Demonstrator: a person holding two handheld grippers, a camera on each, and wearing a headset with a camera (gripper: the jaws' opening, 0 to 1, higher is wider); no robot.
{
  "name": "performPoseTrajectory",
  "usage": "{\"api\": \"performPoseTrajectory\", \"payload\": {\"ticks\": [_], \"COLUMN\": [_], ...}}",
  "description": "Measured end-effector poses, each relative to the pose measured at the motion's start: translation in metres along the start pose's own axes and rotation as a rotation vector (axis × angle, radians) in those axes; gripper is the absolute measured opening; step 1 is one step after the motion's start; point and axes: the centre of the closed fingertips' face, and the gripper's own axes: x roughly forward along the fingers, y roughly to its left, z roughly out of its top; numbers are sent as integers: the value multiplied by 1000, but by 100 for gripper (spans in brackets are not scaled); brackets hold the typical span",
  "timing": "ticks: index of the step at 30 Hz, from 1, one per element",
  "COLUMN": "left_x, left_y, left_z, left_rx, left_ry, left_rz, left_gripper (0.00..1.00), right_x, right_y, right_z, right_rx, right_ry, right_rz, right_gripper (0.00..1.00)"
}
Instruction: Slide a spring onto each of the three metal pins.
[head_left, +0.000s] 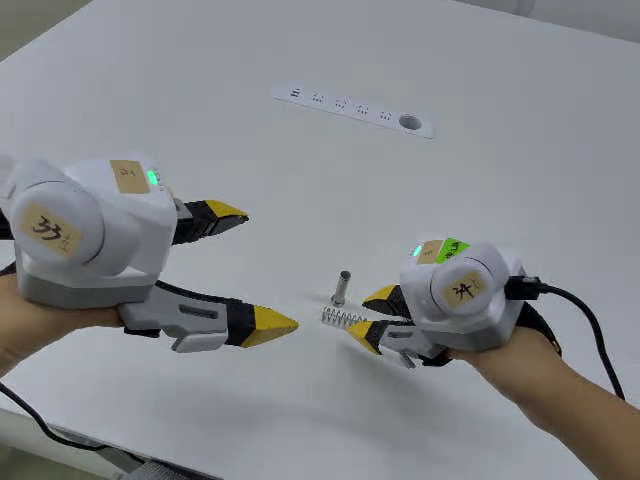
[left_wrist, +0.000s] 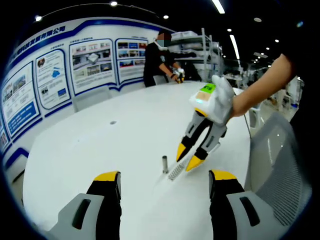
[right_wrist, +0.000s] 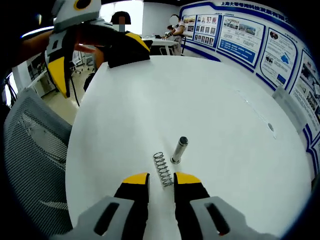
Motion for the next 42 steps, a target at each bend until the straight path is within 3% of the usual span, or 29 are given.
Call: {"api": "performPoseTrajectory", "payload": {"ticks": [6, 14, 18, 24, 29, 34, 39, 42], "left_x": [-2, -2, 0, 3, 4, 7, 13, 19], "left_y": [0, 2, 1, -4, -7, -12, -27, -38], "left_z": [-5, -8, -8, -9, -6, -8, -1, 4], "left_rx": [-18, -29, -28, -15, -13, -1, 1, 20], "left_ry": [1, 5, 4, 18, 14, 30, 14, 14], "left_rz": [3, 8, 4, -19, -31, -47, -101, -134], "left_gripper": [73, 72, 72, 71, 70, 67, 61, 56], "right_x": [10, 15, 15, 15, 12, -4, -35, -59], "right_y": [-6, -4, -2, 0, 9, 16, 18, 26], "right_z": [-3, -14, -14, -14, -12, 3, 19, 30], "right_rx": [80, 81, 102, 76, 49, 20, -29, -102], "right_ry": [9, 61, 54, 54, 48, 2, -48, -76], "right_rz": [4, 13, 23, 28, 54, 70, 71, 86], "right_gripper": [18, 16, 13, 12, 11, 11, 11, 11]}}
